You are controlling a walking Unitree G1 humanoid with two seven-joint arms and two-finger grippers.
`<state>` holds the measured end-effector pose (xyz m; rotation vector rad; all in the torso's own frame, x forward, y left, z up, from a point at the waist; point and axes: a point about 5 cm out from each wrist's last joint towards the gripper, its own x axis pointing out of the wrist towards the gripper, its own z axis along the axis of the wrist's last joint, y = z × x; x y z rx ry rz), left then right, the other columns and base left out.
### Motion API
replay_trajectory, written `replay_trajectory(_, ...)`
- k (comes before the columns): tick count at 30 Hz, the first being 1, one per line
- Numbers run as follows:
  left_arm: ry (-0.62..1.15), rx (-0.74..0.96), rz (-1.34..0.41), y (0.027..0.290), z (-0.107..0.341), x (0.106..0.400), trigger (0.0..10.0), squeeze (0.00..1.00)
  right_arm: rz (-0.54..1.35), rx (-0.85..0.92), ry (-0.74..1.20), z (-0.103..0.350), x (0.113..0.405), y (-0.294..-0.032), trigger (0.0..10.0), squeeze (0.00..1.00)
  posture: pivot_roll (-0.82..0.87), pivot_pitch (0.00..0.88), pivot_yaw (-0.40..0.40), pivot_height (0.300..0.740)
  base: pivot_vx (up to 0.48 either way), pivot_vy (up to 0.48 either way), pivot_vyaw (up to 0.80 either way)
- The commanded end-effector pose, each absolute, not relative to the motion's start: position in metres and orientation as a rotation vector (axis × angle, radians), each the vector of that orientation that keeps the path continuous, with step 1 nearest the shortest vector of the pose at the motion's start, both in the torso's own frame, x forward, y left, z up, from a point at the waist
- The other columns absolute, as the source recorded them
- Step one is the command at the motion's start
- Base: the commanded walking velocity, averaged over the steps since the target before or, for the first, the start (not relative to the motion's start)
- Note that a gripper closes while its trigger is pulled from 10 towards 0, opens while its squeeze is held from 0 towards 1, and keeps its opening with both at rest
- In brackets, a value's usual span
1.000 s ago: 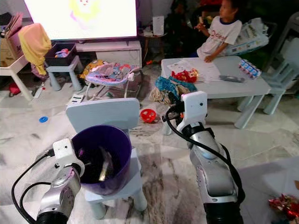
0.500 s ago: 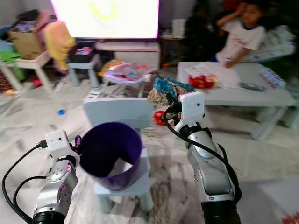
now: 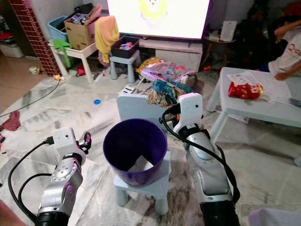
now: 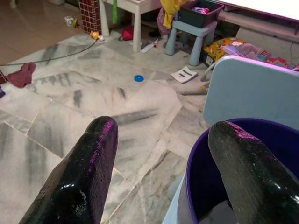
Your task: Picking trash to rubbish bin
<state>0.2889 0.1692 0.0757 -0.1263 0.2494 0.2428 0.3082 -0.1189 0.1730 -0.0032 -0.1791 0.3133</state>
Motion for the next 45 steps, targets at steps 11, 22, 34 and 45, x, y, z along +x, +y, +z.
replay_trajectory(11,0.262,-0.102,0.145,0.154,0.077,0.281,10.0,0.0,0.406,-0.008,-0.084,0.141,0.32,-0.093,0.0,0.0,0.04,0.007,-0.014,0.74,0.0,0.0,0.0)
replay_trajectory(22,0.387,-0.109,-0.131,0.148,0.063,0.222,10.0,0.0,0.589,-0.136,0.217,0.058,0.315,-0.056,0.0,0.0,0.14,0.032,-0.027,0.74,0.0,0.0,0.0)
replay_trajectory(34,0.442,-0.118,-0.17,0.151,0.063,0.209,10.0,0.0,0.669,-0.176,0.332,0.035,0.307,-0.035,3.8,0.0,0.16,0.038,-0.026,0.74,0.0,0.0,0.0)
replay_trajectory(45,0.434,-0.12,-0.191,0.144,0.067,0.215,10.0,0.0,0.585,0.032,0.348,0.04,0.311,-0.025,10.0,1.0,0.17,0.04,-0.028,0.74,0.0,0.0,0.0)
